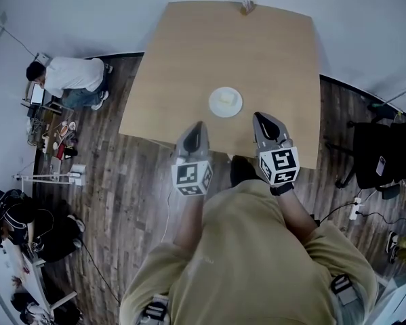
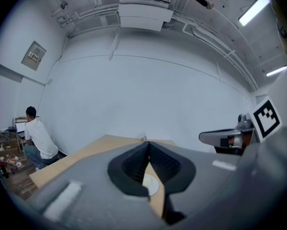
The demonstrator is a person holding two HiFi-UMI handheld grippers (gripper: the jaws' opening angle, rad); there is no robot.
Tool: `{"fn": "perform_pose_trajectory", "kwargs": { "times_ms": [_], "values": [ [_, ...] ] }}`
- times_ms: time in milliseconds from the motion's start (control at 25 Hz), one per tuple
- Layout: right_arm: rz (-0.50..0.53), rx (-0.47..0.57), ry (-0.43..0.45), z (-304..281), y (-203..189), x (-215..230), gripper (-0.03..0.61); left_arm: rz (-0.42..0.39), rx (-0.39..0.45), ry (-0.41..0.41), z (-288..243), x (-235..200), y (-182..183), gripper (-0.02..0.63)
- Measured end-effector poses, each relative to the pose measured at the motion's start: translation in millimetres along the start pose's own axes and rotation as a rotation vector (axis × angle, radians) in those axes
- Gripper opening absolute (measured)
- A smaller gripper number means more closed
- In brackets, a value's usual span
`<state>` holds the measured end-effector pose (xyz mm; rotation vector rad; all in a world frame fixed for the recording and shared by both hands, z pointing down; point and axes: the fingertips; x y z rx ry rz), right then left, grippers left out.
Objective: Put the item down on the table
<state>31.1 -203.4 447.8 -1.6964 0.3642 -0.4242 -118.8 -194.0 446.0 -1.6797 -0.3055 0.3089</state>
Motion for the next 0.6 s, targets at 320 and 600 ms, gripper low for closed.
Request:
{"fn": "perform_pose_trajectory", "kwargs": {
  "times_ms": [320,600],
  "values": [
    [-0.005,0.011,-0.029,37,-9,-11,0.006,-0.021,0.006,-0.043,26,26,-4,0.002],
    [0.007,0.013,-0.036,57,-13,-17,0.007,-0.016,0.011,-0.054,42,35,-10,0.002]
  ]
}}
Point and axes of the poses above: the fingertips, and each gripper's own axes: z backward along the fingers, x to its right, y out of its top, and after that the axes turned 3 degrees about -z, right-handed
